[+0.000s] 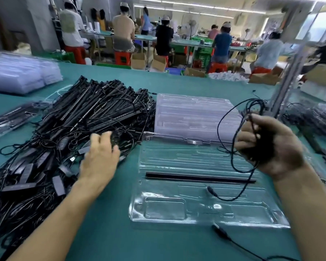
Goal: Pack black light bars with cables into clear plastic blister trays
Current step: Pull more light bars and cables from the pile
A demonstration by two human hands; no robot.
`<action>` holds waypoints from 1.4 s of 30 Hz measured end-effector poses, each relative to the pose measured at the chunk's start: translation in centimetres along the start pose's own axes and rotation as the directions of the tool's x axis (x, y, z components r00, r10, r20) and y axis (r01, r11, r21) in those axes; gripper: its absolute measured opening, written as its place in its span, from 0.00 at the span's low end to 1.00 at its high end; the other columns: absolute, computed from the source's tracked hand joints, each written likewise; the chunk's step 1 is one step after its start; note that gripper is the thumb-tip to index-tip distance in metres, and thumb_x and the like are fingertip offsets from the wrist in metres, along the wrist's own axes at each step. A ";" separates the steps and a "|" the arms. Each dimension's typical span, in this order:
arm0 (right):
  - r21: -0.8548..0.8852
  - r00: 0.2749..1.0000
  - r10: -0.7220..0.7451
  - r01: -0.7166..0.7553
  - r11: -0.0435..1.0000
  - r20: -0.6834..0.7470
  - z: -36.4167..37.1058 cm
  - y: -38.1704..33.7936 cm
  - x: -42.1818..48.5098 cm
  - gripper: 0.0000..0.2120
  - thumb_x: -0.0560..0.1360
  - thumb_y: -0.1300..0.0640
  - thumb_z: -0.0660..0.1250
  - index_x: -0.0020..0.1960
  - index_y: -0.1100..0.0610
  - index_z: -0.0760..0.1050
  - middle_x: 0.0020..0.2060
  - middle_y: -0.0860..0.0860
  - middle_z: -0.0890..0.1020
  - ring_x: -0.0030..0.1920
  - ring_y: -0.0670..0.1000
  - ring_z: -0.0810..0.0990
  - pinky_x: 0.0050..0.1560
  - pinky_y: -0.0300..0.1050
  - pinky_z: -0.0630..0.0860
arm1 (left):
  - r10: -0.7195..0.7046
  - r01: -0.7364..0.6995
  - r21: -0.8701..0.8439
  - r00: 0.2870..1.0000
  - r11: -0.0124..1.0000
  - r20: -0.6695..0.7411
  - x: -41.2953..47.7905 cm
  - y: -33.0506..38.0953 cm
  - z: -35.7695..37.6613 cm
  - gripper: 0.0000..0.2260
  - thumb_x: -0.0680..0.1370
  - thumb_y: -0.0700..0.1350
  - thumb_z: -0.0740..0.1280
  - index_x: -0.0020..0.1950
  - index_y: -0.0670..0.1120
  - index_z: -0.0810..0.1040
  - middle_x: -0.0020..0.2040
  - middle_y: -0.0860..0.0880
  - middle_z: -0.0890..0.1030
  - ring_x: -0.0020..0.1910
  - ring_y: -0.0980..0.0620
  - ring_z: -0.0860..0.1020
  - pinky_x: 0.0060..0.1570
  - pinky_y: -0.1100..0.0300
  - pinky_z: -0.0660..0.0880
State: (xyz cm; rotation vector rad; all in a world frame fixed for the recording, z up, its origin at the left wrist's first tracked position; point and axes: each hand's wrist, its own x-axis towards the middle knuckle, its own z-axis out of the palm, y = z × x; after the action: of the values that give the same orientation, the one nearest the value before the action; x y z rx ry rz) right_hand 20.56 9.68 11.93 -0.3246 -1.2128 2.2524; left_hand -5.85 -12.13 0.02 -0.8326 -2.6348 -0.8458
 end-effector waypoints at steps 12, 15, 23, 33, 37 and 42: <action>0.128 0.870 0.012 -0.086 0.988 0.493 16.2 0.6 3.6 0.05 0.71 0.59 0.64 0.43 0.56 0.68 0.28 0.47 0.72 0.28 0.43 0.73 0.30 0.33 0.70 | -0.088 0.088 0.530 0.996 0.844 -0.025 3.9 -9.0 -0.6 0.23 0.79 0.38 0.60 0.75 0.46 0.65 0.57 0.40 0.70 0.51 0.39 0.73 0.37 0.49 0.69; -0.037 0.956 0.093 -0.086 0.996 0.278 17.1 4.1 5.0 0.06 0.76 0.60 0.64 0.40 0.56 0.71 0.28 0.50 0.75 0.31 0.49 0.75 0.35 0.41 0.73 | -0.080 0.075 0.562 0.997 0.824 -0.017 4.6 -9.6 -0.7 0.22 0.79 0.38 0.61 0.73 0.44 0.69 0.57 0.40 0.73 0.51 0.39 0.74 0.45 0.46 0.73; -0.520 0.971 0.220 -0.234 0.821 -0.091 14.4 17.4 5.9 0.14 0.72 0.63 0.71 0.50 0.55 0.67 0.41 0.57 0.75 0.31 0.51 0.74 0.25 0.39 0.72 | 0.185 -0.106 0.242 0.926 0.964 -0.330 3.9 -9.2 -0.5 0.09 0.79 0.42 0.65 0.55 0.45 0.83 0.46 0.41 0.80 0.45 0.37 0.75 0.43 0.45 0.72; -0.862 0.994 0.062 0.049 0.504 0.093 14.3 22.9 5.6 0.30 0.75 0.53 0.65 0.72 0.42 0.54 0.54 0.55 0.80 0.55 0.61 0.79 0.55 0.49 0.76 | -0.015 0.528 -0.739 0.818 0.418 0.576 2.4 -1.0 -2.2 0.31 0.65 0.68 0.74 0.57 0.47 0.77 0.47 0.49 0.84 0.43 0.48 0.82 0.42 0.53 0.78; -0.921 0.904 0.304 0.191 0.341 0.300 13.8 22.1 6.8 0.23 0.75 0.50 0.65 0.69 0.50 0.66 0.51 0.55 0.79 0.55 0.60 0.77 0.48 0.44 0.71 | -0.293 0.518 -0.830 0.842 0.208 0.452 2.8 -1.4 -0.6 0.17 0.76 0.37 0.70 0.63 0.38 0.74 0.33 0.45 0.83 0.28 0.52 0.82 0.30 0.61 0.79; -0.990 0.980 -0.143 0.141 0.003 0.139 11.3 19.6 11.5 0.16 0.79 0.51 0.56 0.39 0.57 0.75 0.39 0.55 0.79 0.45 0.60 0.77 0.42 0.49 0.70 | -0.302 0.488 -0.823 0.863 0.291 0.404 2.4 -2.4 1.2 0.15 0.78 0.36 0.69 0.62 0.42 0.72 0.39 0.40 0.79 0.29 0.50 0.82 0.25 0.57 0.77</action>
State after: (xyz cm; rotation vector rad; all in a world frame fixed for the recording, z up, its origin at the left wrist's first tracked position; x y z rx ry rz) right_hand -0.93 -0.09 2.66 -0.6583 -2.5717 0.7015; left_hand -9.28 -11.94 -1.09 -0.3541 -2.3467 -2.6423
